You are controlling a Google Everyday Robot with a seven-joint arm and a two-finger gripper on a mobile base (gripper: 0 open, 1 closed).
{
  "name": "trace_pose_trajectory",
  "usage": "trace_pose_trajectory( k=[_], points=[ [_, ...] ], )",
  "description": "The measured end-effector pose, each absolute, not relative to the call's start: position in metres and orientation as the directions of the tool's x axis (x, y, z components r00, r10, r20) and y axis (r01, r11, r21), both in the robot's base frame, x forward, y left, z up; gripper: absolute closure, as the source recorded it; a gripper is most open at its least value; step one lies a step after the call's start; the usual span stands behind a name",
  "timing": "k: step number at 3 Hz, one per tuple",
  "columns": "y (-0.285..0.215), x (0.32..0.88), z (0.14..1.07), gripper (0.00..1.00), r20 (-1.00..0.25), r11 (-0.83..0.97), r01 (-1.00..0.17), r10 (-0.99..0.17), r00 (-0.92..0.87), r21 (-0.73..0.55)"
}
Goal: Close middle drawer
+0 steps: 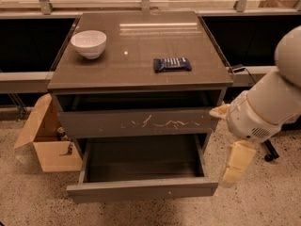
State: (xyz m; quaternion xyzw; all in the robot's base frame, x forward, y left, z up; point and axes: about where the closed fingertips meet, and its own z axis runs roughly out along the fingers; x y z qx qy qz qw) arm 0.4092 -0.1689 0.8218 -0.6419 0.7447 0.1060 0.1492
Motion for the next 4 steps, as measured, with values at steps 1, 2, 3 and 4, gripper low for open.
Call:
trace_pose_trajectory(
  k=[1, 2, 3, 4],
  points=[
    [-0.148, 0.4, 0.783, 0.0, -0.405, 0.114, -0.993, -0.907, -0.118, 0.036],
    [-0.148, 0.4, 0.783, 0.0, -0.405, 0.114, -0.993, -0.907, -0.118, 0.036],
    [-0.138, 0.399, 0.76, 0.0, -0.412, 0.077, -0.997, -0.908, -0.078, 0.019],
    [-0.119, 0.399, 0.717, 0.0, -0.436, 0.006, -1.0, -0.9, -0.017, 0.027]
  ],
)
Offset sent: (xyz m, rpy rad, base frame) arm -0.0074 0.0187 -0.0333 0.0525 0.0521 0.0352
